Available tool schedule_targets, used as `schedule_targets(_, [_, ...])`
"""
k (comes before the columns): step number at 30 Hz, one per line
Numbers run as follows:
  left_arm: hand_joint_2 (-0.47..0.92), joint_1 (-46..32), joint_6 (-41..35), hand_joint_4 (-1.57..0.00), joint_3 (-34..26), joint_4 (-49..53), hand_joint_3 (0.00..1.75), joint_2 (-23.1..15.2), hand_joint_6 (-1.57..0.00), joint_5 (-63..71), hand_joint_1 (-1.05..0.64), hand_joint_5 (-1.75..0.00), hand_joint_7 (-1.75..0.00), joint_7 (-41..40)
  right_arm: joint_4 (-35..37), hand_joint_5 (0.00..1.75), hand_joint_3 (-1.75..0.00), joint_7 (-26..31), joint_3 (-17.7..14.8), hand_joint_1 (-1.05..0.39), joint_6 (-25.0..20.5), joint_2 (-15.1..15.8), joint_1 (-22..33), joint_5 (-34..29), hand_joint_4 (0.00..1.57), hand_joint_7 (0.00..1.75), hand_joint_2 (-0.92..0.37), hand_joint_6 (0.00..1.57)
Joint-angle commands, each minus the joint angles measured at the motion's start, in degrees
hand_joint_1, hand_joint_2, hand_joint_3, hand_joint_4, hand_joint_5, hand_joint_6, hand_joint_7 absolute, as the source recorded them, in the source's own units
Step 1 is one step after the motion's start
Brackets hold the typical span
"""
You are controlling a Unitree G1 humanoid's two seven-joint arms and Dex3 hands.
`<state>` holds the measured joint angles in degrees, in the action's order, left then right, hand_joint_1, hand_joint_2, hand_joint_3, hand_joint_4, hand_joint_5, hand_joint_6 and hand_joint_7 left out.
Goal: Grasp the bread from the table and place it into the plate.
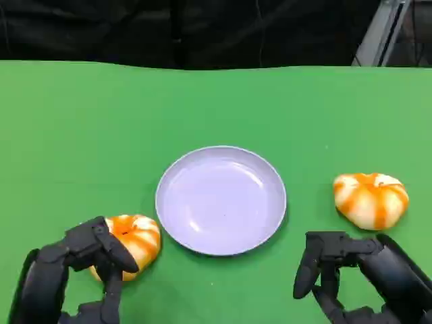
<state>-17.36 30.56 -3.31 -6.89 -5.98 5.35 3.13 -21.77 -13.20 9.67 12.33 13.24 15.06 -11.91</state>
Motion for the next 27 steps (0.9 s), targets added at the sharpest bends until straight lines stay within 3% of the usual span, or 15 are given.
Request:
schedule_targets(1, [0.32, 0.18, 0.64, -0.85, -0.52, 0.63, 1.47, -0.97, -0.83, 0.10, 0.02, -1.71, -1.43, -0.03, -0.43, 1.63, -1.40, 0.10, -0.36, 0.09, -0.05, 0.35, -0.21, 0.41, 0.85, 1.30, -0.28, 0.81])
schedule_targets(14, [0.32, 0.08, 0.65, -0.85, -0.59, 0.42, 1.47, -1.10, -0.83, -0.02, 0.03, -1.70, -1.42, 0.05, -0.60, 1.63, -1.40, 0.04, -0.32, 0.09, -0.22, 0.37, -0.05, 0.49, 0.85, 1.31, -0.28, 0.80])
schedule_targets(17, [0.35, -0.14, -0.44, -0.85, -0.45, -0.24, 1.43, -1.03, -0.82, -1.17, 0.03, -1.63, -1.31, 0.50, -0.81, 1.63, -1.40, 0.06, -0.27, 0.09, -0.53, 0.29, -0.03, 0.42, 0.85, 1.30, -0.29, 0.80])
schedule_targets(23, [0.47, 0.08, -0.84, -0.71, -0.54, -0.11, 1.06, -1.24, -0.77, 0.05, -0.02, -1.20, -0.75, 0.03, -0.80, 1.65, -1.42, 0.16, -0.19, 0.10, -0.44, 0.26, -0.04, 0.20, 0.85, 1.30, -0.28, 0.81])
schedule_targets(26, [0.64, 0.01, -1.24, -0.68, -1.05, -0.22, 0.60, -1.56, -0.76, 4.52, -0.12, -0.85, -0.34, -1.77, -0.80, 1.65, -1.42, 0.08, -0.17, 0.11, -0.36, 0.25, -0.03, 0.38, 0.85, 1.30, -0.28, 0.81])
schedule_targets(27, [0.73, -0.32, -2.10, -0.66, -1.20, -0.90, 0.37, -1.66, -0.74, 6.44, -0.20, -0.70, -0.18, -2.38, -0.79, 1.65, -1.42, 0.05, -0.16, 0.11, -0.35, 0.25, -0.03, 0.44, 0.84, 1.30, -0.28, 0.81])
